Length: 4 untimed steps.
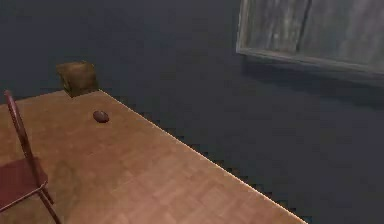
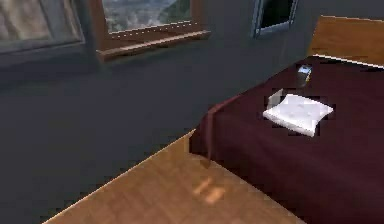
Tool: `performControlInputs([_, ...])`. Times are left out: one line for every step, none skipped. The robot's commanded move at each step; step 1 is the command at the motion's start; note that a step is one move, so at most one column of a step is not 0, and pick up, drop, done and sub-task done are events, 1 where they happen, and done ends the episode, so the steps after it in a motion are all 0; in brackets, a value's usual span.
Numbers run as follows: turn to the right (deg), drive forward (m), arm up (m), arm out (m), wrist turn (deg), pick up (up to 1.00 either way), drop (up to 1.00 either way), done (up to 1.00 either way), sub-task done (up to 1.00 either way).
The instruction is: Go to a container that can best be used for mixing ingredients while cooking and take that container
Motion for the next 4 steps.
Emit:
performControlInputs([-33.0, 0.00, 0.00, 0.00, 0.0, 0.00, 0.00, 0.00, 0.00])
performControlInputs([-3.0, 0.00, 0.00, 0.00, 0.0, 0.00, 0.00, 0.00, 0.00])
performControlInputs([0.0, 0.60, 0.00, 0.00, 0.0, 0.00, 0.00, 0.00, 0.00])
performControlInputs([-45.0, 0.00, 0.00, 0.00, 0.0, 0.00, 0.00, 0.00, 0.00])
